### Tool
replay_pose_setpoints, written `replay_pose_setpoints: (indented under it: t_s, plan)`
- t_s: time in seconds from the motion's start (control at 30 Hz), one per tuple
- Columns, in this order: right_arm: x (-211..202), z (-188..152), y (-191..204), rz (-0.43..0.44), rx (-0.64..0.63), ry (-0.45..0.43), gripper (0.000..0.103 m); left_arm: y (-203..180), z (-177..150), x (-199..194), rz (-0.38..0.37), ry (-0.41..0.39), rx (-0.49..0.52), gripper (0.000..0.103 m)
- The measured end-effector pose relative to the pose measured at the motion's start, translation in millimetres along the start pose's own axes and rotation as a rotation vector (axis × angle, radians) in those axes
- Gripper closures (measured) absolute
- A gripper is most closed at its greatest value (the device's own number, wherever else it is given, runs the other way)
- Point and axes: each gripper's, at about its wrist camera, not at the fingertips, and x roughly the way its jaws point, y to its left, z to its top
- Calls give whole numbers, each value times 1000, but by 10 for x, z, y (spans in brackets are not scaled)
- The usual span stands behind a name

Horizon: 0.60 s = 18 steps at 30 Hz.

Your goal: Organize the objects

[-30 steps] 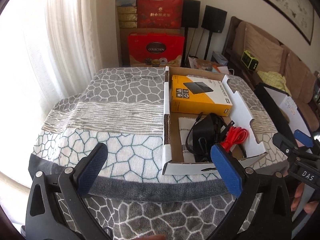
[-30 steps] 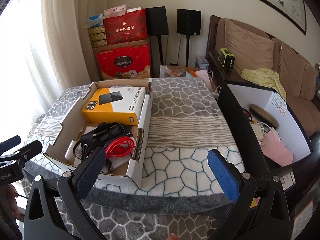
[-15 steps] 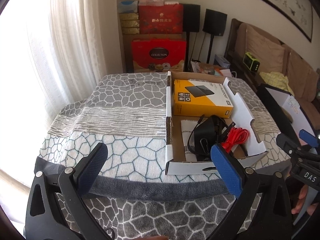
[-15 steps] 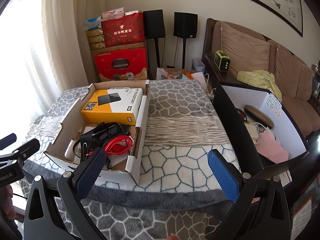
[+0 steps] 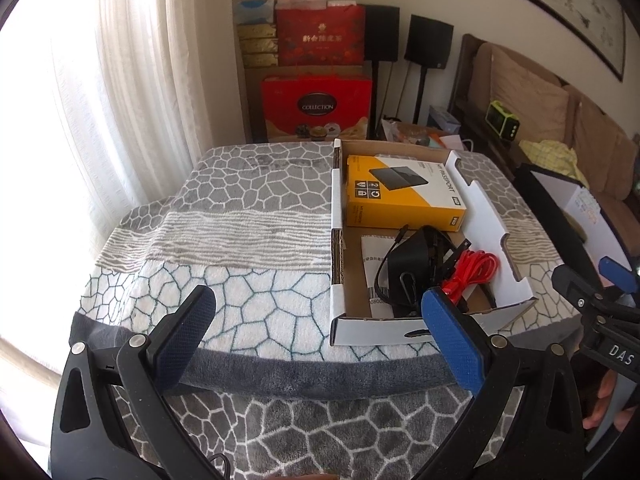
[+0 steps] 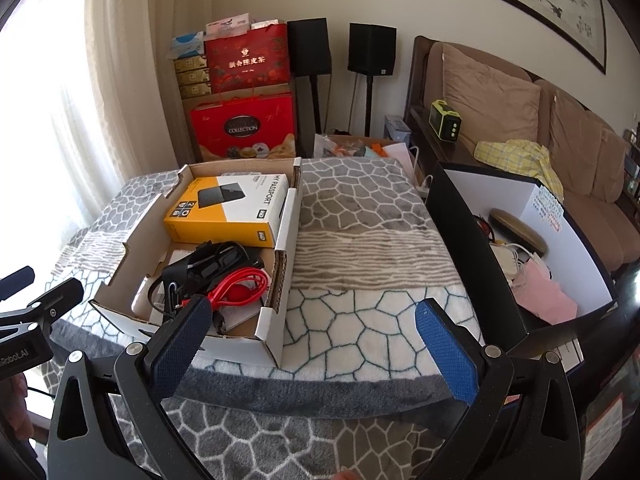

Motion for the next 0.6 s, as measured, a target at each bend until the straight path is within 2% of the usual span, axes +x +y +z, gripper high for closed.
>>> replay_pose_setpoints:
  t_s: [0.6]
  plan:
    - [-10,-3,27,0,11,8,1,-6,-2,29,-12,8,-8,0]
